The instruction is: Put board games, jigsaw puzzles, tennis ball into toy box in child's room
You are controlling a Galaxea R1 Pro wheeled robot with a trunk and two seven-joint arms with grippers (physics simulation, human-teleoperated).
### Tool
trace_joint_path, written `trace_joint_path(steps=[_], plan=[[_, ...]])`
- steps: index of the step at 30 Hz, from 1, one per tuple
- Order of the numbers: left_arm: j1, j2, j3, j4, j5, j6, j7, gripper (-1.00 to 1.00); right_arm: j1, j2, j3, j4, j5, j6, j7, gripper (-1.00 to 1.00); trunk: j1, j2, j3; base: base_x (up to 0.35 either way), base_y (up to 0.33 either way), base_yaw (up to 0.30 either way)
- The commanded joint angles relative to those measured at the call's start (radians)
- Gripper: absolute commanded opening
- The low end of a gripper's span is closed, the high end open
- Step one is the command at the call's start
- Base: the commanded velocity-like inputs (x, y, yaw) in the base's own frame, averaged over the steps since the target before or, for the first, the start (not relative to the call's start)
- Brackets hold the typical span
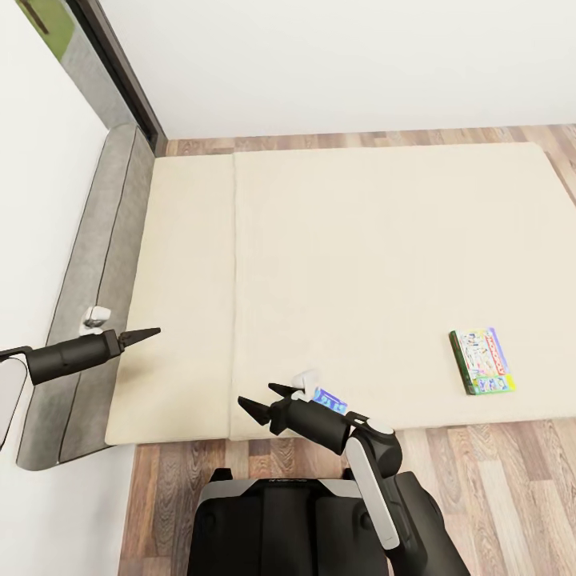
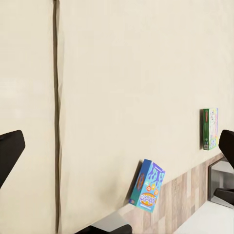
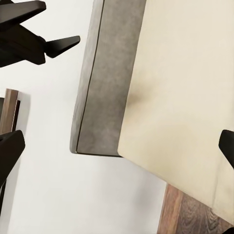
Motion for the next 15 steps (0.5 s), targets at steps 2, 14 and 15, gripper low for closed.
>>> trace_joint_path(steps=[2, 14, 15], plan=[[-0.001, 0.0, 0.001, 0.0, -0.004, 0.004, -0.006, 1.0, 0.0, 0.0, -0.001, -0.001, -0.007, 0.008, -0.001, 1.0, 0.001, -0.002, -0.001, 0.0, 0.0, 0.0], [-0.001, 0.0, 0.001, 0.0, -0.004, 0.004, -0.006, 1.0, 0.0, 0.0, -0.014, -0.007, -0.018, 0.012, 0.0, 1.0, 0.001, -0.002, -0.001, 0.0, 0.0, 0.0], [-0.001, 0.0, 0.001, 0.0, -0.004, 0.004, -0.006, 1.0, 0.0, 0.0, -0.016, -0.008, -0.019, 0.012, 0.0, 1.0, 0.001, -0.002, -0.001, 0.0, 0.0, 0.0]])
